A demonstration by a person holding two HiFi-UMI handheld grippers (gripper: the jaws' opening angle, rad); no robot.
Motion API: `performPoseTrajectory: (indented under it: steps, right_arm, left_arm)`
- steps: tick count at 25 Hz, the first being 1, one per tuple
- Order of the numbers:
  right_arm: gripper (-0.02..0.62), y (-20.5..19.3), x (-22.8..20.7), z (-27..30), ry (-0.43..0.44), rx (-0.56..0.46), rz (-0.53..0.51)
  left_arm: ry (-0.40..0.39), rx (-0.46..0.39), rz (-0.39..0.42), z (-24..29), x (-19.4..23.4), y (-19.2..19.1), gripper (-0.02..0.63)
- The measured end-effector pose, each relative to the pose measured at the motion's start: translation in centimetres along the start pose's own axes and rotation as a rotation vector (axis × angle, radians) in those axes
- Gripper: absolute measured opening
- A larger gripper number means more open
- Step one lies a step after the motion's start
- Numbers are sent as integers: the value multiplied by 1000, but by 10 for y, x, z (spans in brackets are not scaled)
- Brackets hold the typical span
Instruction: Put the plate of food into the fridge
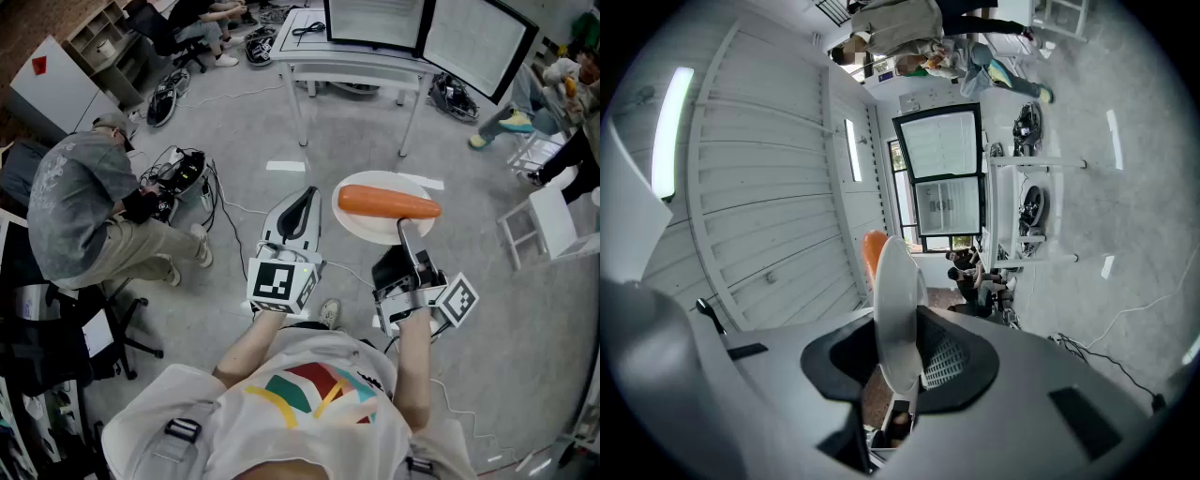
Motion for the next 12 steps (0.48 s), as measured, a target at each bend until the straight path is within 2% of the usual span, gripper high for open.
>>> performPoseTrajectory:
  steps: [8, 12]
  right_arm:
    - [92, -3, 2, -2, -15, 10, -19]
    - [92, -2, -2, 0, -19, -4, 20]
  left_arm:
    - [3, 2, -4, -3, 3, -3, 5]
    - [5, 3, -9, -2, 7, -6, 5]
Point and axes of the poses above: the fingertips, and each gripper's own axes: z forward along the fingers, x to its left, y out of its top, the point moved 9 cm from there along -z, backward along the fingers, and after that the axes turned 9 degrees about -y, right-handed, at the moved point
